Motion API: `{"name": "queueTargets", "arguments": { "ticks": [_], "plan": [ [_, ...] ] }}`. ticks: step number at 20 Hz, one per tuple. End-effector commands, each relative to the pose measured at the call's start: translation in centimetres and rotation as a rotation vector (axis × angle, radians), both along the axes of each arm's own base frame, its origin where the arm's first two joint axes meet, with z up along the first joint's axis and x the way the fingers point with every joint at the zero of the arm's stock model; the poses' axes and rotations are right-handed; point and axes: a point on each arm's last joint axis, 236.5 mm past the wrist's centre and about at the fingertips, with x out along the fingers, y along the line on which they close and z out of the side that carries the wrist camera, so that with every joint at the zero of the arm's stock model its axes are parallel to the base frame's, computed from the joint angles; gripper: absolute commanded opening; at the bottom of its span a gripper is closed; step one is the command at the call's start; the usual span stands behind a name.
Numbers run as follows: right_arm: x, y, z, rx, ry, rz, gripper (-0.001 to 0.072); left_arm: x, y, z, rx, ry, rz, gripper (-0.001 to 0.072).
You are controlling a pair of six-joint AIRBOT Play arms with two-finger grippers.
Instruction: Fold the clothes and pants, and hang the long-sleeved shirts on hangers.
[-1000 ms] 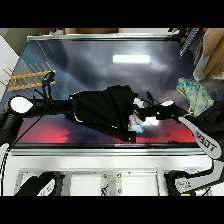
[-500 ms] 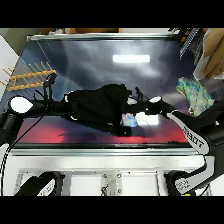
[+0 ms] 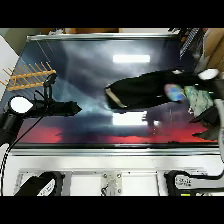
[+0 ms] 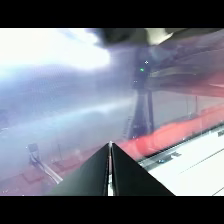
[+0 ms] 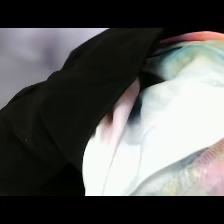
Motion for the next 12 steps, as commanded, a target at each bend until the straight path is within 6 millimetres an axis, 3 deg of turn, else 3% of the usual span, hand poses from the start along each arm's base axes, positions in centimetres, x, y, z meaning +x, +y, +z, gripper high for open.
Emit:
{"name": "queueTargets", "arguments": {
  "ticks": [1, 3, 5, 9, 12],
  "plan": [
    [-4.6, -14.1, 4.2, -0.214, 0.01, -0.336, 0.0018, 0.1, 0.0, 0.0, 0.0, -0.003, 0.004, 0.0036],
    [-8.4, -17.0, 4.6, -0.266, 0.062, -0.463, 0.0018, 0.1, 0.0, 0.0, 0.0, -0.003, 0.004, 0.0036],
    [-12.3, -16.6, 2.8, -0.264, 0.152, -0.526, 0.0018, 0.1, 0.0, 0.0, 0.0, -0.003, 0.003, 0.0036],
    [-20.3, -9.4, -4.4, -0.145, 0.361, -0.519, 0.0019, 0.0, 0.0, 0.0, 0.001, -0.002, 0.002, 0.0036],
    [-24.4, -3.0, -8.6, -0.041, 0.47, -0.458, 0.0019, 0.0, 0.0, 0.0, 0.001, -0.001, 0.002, 0.0036]
  ]
}}
